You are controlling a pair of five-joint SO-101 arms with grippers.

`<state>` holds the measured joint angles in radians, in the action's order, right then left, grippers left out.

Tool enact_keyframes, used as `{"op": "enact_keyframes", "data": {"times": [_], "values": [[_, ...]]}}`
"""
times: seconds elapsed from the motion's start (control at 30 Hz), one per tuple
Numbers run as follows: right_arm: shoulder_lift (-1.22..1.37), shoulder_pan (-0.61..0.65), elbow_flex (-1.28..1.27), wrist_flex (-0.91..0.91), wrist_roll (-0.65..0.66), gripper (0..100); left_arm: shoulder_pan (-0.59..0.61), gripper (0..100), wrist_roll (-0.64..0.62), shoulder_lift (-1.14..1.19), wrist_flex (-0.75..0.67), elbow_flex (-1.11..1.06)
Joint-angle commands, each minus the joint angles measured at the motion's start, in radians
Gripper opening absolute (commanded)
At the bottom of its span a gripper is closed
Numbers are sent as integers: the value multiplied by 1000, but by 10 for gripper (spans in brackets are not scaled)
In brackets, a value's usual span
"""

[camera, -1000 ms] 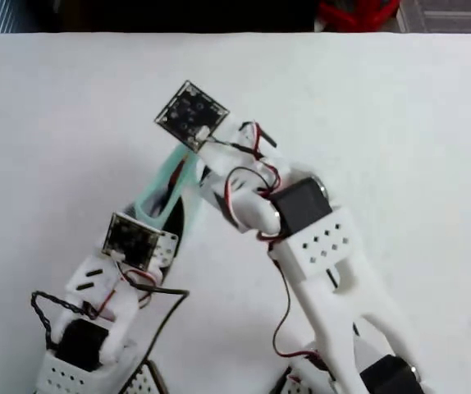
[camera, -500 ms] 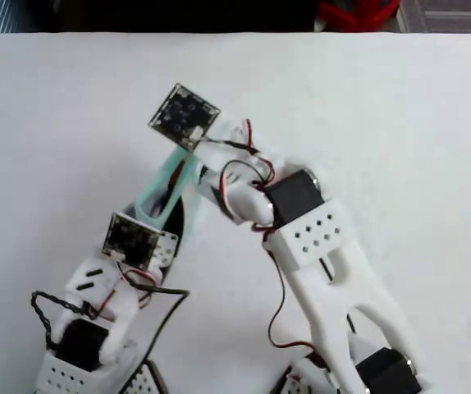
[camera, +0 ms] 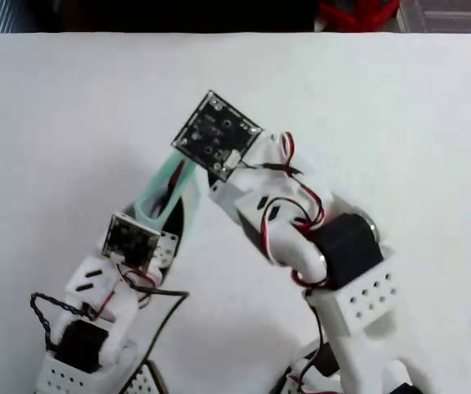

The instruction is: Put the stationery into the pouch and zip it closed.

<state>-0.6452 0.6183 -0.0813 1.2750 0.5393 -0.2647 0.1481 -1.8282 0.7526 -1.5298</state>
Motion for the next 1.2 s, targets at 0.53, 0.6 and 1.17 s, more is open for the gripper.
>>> {"op": "enact_keyframes", "data": {"times": [0.53, 0.6, 1.17], "values": [[180, 297, 485, 375, -9, 17, 10, 22, 3, 2, 0, 17], [180, 352, 491, 409, 23, 17, 10, 22, 3, 2, -2, 18], [171, 369, 489, 443, 121, 17, 15, 22, 3, 4, -2, 18]]}}
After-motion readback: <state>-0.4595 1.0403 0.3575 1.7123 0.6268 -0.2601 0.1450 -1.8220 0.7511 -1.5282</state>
